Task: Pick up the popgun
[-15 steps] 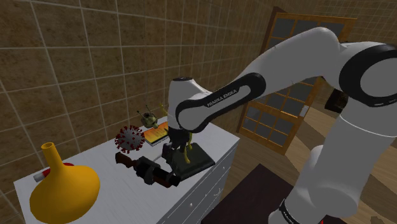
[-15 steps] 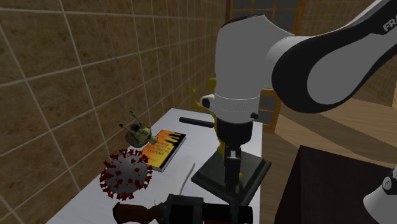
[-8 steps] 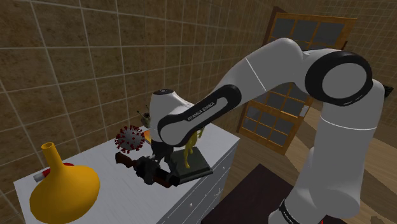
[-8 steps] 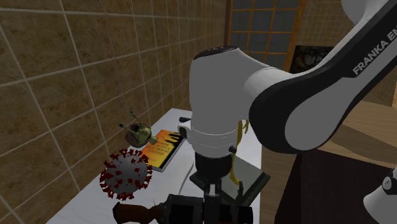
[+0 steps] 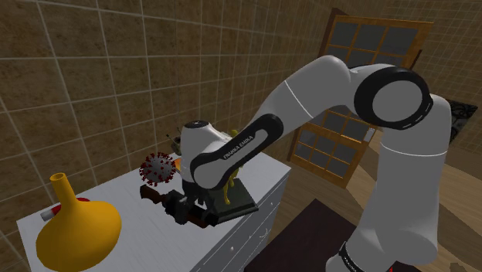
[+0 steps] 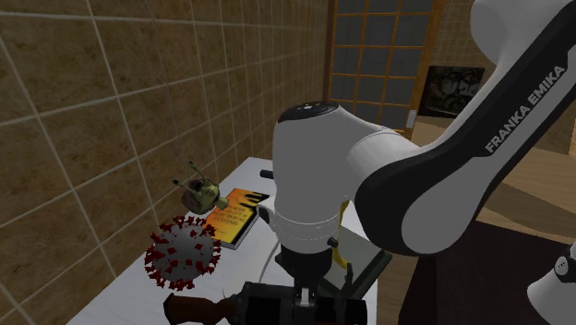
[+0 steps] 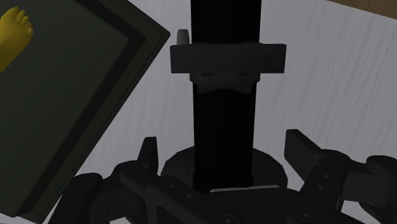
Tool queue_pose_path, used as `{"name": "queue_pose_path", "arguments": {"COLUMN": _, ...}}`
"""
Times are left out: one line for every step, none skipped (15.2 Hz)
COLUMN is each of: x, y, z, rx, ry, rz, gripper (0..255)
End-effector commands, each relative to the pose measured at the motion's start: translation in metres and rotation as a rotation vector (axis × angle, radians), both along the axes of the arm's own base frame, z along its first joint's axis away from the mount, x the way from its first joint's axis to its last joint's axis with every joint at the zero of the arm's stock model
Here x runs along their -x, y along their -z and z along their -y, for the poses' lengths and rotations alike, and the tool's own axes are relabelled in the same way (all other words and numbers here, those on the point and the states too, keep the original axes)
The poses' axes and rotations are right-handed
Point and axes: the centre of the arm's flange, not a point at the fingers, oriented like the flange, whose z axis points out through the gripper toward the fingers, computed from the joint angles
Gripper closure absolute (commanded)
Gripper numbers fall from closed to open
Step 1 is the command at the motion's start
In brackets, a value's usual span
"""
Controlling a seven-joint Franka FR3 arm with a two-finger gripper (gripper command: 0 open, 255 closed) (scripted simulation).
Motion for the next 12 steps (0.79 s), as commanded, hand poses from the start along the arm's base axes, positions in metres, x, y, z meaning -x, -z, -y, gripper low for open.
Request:
{"name": "queue_pose_path", "arguments": {"x": -0.001, "y": 0.002, "z": 0.000, "rx": 0.000, "ry": 0.001, "rz": 0.000, "gripper": 255}}
{"name": "queue_pose_path", "arguments": {"x": -0.001, "y": 0.002, "z": 0.000, "rx": 0.000, "ry": 0.001, "rz": -0.001, "gripper": 255}}
{"name": "queue_pose_path", "arguments": {"x": -0.001, "y": 0.002, "z": 0.000, "rx": 0.000, "ry": 0.001, "rz": -0.001, "gripper": 255}}
{"name": "queue_pose_path", "arguments": {"x": -0.001, "y": 0.002, "z": 0.000, "rx": 0.000, "ry": 0.001, "rz": -0.001, "gripper": 255}}
{"name": "queue_pose_path", "arguments": {"x": -0.001, "y": 0.002, "z": 0.001, "rx": 0.000, "ry": 0.001, "rz": -0.001, "gripper": 255}}
{"name": "queue_pose_path", "arguments": {"x": -0.001, "y": 0.002, "z": 0.001, "rx": 0.000, "ry": 0.001, "rz": -0.001, "gripper": 255}}
{"name": "queue_pose_path", "arguments": {"x": 0.000, "y": 0.002, "z": 0.001, "rx": 0.000, "ry": 0.001, "rz": -0.001, "gripper": 255}}
{"name": "queue_pose_path", "arguments": {"x": 0.000, "y": 0.001, "z": 0.001, "rx": 0.000, "ry": 0.001, "rz": -0.001, "gripper": 255}}
{"name": "queue_pose_path", "arguments": {"x": 0.000, "y": 0.002, "z": 0.001, "rx": 0.000, "ry": 0.001, "rz": -0.001, "gripper": 255}}
{"name": "queue_pose_path", "arguments": {"x": 0.000, "y": 0.002, "z": 0.001, "rx": 0.000, "ry": 0.001, "rz": 0.000, "gripper": 255}}
{"name": "queue_pose_path", "arguments": {"x": 0.000, "y": -0.004, "z": 0.001, "rx": 0.000, "ry": 0.001, "rz": 0.000, "gripper": 255}}
{"name": "queue_pose_path", "arguments": {"x": 0.000, "y": -0.009, "z": 0.001, "rx": 0.000, "ry": 0.001, "rz": 0.000, "gripper": 255}}
